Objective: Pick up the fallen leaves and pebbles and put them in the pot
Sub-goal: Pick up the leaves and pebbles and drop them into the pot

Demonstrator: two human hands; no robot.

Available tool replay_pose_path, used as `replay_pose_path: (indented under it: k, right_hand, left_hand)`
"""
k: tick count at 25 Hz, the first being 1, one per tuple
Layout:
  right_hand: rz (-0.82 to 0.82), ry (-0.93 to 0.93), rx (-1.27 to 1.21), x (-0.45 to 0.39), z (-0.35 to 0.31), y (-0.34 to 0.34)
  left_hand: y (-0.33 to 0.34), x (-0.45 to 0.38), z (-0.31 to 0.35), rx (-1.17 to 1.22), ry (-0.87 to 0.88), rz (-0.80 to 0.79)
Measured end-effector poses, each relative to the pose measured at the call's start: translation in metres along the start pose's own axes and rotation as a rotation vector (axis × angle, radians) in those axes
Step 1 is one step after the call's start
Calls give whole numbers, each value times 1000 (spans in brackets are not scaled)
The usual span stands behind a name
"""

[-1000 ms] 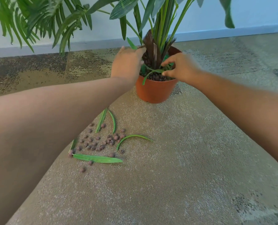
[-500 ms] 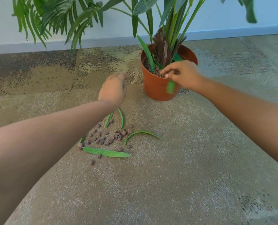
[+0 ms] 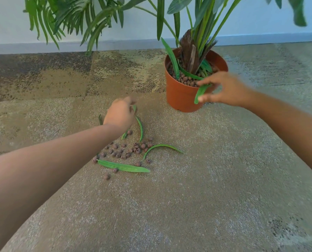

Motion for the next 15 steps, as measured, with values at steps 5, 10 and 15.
replay_pose_path:
  k: [5, 10, 15]
  right_hand:
    - [205, -8, -12, 10, -8, -15]
    - [236, 140, 267, -34, -34, -35]
    - [302, 92, -66, -25, -46, -30]
  left_hand:
    - [6, 13, -7, 74, -112, 37]
    - [5, 6, -2, 188, -182, 99]
    - [13, 16, 4, 342, -251, -64]
Point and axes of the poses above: each hand's wrist, its own x-axis away from the middle knuckle, its own y-axis out of the palm, z = x × y, the point moved 5 cm from there along -x, towards the middle knuckle, and after that the axes turned 11 degrees about y, right-handed, at the moved point
